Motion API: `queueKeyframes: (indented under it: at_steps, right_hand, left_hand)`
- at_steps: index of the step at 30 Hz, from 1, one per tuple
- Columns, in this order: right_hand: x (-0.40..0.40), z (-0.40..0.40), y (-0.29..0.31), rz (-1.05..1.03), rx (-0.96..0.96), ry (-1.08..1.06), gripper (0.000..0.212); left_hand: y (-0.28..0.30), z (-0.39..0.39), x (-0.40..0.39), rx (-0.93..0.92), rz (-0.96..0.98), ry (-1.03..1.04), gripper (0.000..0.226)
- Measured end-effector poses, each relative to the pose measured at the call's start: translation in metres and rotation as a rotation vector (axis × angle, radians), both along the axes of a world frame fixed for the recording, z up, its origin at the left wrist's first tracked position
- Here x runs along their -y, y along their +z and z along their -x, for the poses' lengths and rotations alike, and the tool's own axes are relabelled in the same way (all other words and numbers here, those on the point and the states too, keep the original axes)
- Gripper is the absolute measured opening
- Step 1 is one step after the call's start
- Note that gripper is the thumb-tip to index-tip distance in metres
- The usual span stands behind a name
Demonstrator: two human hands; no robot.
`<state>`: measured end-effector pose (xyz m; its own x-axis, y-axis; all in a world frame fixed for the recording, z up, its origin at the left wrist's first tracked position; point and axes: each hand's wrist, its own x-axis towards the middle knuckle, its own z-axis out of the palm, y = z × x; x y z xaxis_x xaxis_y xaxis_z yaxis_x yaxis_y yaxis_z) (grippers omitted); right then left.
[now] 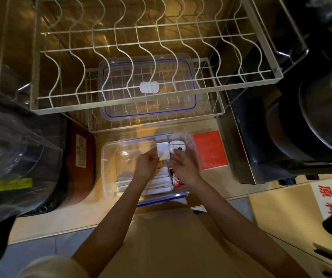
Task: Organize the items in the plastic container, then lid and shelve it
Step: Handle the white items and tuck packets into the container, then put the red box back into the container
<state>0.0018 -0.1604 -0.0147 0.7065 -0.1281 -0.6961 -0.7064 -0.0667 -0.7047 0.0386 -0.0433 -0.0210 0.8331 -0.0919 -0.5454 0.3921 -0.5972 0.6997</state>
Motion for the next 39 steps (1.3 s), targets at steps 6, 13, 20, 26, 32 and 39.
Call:
queueKeyframes:
  at_steps: [6, 13, 20, 26, 32, 39]
  right_hand:
    - [-0.003, -0.001, 0.017, 0.072, 0.002, -0.075, 0.024]
    - [-0.003, -0.001, 0.024, 0.029, -0.005, -0.072, 0.024]
    - [0.000, 0.000, 0.032, -0.004, 0.035, -0.055, 0.033]
    - [0.039, 0.011, 0.053, 0.001, 0.160, -0.155, 0.016]
    - [0.083, 0.037, 0.055, -0.040, 0.104, -0.635, 0.018]
    - [0.096, 0.048, 0.028, -0.477, -0.240, -1.079, 0.027]
  left_hand:
    - [0.008, 0.002, 0.001, -0.043, 0.068, 0.037, 0.036]
    - [0.013, 0.005, -0.004, -0.045, 0.100, -0.029, 0.039]
    - [0.022, 0.002, -0.002, -0.004, -0.039, -0.146, 0.046]
    - [0.050, -0.014, 0.013, 0.185, -0.103, -0.429, 0.029]
    - [0.079, -0.028, 0.064, 0.375, 0.055, -0.593, 0.024]
    - [0.057, -0.052, 0.133, 0.435, -0.242, -0.982, 0.044]
